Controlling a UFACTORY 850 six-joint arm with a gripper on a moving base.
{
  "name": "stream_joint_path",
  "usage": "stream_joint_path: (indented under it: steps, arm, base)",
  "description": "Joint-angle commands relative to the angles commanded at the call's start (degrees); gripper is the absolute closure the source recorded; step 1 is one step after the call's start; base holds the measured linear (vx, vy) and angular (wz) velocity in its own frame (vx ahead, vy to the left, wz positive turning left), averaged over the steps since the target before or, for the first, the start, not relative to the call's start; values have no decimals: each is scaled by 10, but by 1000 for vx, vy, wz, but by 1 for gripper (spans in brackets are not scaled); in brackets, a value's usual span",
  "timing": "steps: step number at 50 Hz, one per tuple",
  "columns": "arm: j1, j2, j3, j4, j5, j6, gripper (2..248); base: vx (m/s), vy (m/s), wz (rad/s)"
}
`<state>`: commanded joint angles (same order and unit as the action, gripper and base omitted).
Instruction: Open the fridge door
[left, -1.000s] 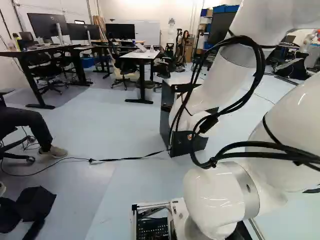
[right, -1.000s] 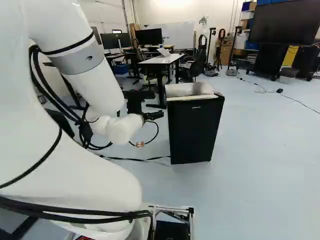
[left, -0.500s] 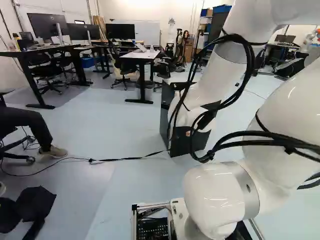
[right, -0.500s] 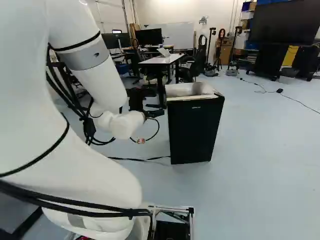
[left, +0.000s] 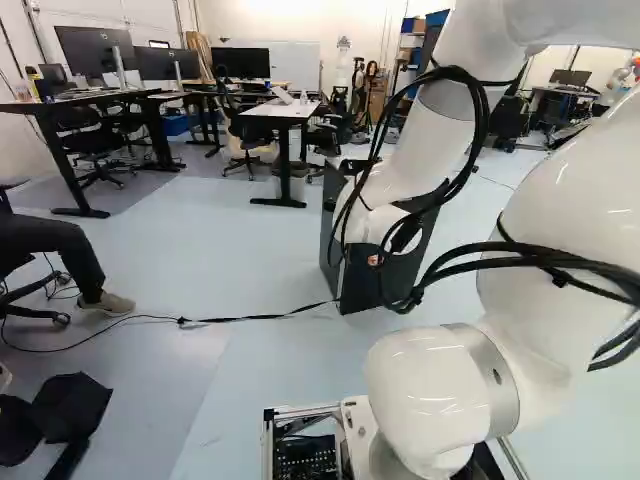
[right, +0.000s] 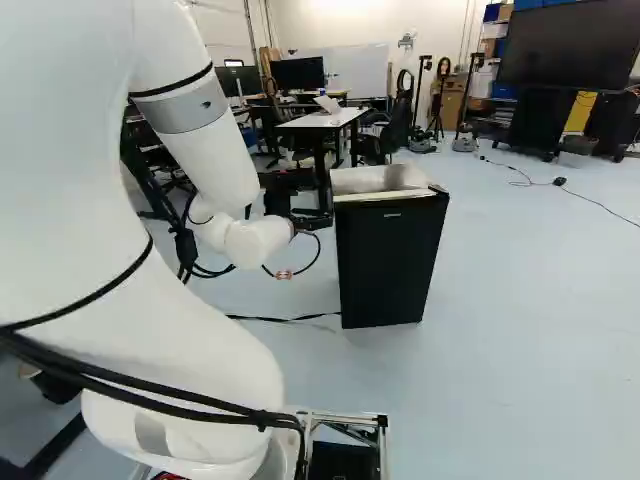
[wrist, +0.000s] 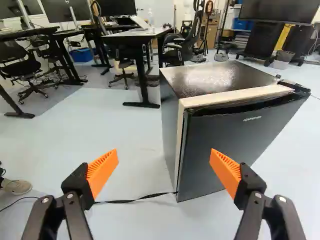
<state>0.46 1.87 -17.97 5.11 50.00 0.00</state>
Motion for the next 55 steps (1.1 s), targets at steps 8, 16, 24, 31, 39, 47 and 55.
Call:
stream_joint_path:
  steps: [8,16,24,31,39,47,55]
  arm:
    - [5,-11,-11,17,0,0,3]
    - [12,-22,-22,37,0,0,3]
    - [20,-33,-34,59,0,0,3]
    - [27,-43,-43,80,0,0,3]
    - [36,-53,-55,107,0,0,3]
    - [45,-65,-67,134,0,0,3]
    - [54,-81,-85,161,0,0,3]
  base:
    - [0,0,0]
    - [0,0,0]
    - [0,0,0]
    - [0,0,0]
    - [0,0,0]
    - [0,0,0]
    - [0,0,0]
